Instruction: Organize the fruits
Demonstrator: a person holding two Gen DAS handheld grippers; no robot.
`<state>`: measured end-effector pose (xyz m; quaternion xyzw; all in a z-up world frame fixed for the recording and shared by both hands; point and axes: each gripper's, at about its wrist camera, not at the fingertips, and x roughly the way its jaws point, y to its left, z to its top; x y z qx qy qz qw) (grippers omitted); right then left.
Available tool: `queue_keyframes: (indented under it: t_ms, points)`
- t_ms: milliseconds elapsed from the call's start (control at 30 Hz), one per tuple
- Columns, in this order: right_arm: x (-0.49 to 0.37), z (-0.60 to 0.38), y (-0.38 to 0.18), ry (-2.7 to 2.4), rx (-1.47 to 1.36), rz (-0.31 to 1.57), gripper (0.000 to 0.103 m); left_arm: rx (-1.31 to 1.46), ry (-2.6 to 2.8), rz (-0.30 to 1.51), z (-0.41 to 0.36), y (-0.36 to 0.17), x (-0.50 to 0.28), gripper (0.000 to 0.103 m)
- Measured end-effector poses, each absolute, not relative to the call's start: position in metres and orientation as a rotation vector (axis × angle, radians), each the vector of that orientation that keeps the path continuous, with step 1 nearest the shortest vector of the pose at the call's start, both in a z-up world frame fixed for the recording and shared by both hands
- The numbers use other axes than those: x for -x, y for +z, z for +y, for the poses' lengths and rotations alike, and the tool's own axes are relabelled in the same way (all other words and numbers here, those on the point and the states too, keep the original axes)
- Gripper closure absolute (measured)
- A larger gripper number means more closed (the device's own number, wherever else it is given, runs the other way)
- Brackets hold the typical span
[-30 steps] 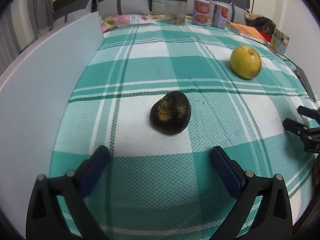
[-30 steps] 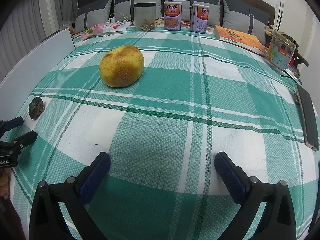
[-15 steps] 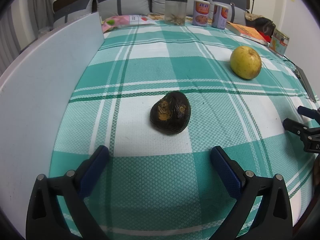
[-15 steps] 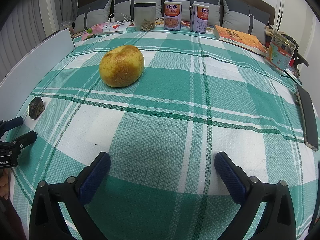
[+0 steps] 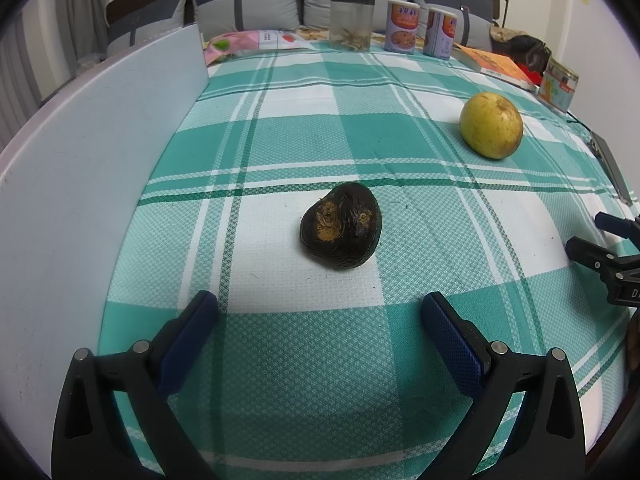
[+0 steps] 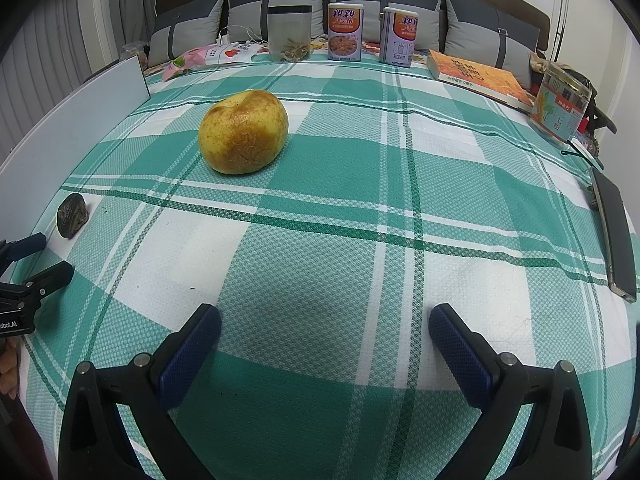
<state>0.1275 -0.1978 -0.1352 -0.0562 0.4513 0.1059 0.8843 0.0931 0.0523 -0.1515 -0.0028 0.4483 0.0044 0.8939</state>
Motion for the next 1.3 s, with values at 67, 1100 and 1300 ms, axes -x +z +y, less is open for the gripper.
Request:
queue_keyframes:
  t_ms: [67, 1100, 1300]
  points:
    - [-0.128, -0.197, -0.135, 0.220, 0.117, 0.939, 0.000, 0.006, 0.009, 0.930, 0.052, -0.151, -0.093, 0.001]
    - [-0.127, -0.198, -0.135, 0.220, 0.116, 0.938, 0.000, 0.049, -0.079, 0.939, 0.062, -0.146, -0.086, 0.002]
    - [-0.127, -0.198, -0.135, 0.220, 0.112, 0.935, 0.000, 0.074, -0.154, 0.955, 0.057, -0.130, -0.093, 0.004]
